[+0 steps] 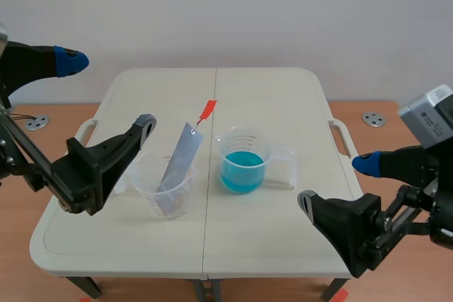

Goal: Hold the metal plate by the orange handle, dip it into the blue solution, take it out and point at it, then put the plate back in the beaker on the left.
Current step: 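Return to the home posture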

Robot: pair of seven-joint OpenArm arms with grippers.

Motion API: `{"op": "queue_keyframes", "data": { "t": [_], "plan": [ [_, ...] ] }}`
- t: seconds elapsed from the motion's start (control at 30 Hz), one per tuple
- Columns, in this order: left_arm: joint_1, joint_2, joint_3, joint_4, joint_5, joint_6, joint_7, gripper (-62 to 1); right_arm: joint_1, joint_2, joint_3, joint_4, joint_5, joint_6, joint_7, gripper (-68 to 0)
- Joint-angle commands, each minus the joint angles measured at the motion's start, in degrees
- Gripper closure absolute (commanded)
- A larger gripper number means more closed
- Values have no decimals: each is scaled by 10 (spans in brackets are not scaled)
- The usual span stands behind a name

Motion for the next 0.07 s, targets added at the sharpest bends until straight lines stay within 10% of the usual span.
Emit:
{"op": "queue_keyframes", "data": {
  "t": [0.0,0.03],
  "plan": [
    [-3,1,-1,12,-3,1,-7,-623,9,3,6,13,4,0,9,-663],
    [-3,1,-1,12,-3,1,-7,-623,9,3,6,13,4,0,10,-663]
  ]
}}
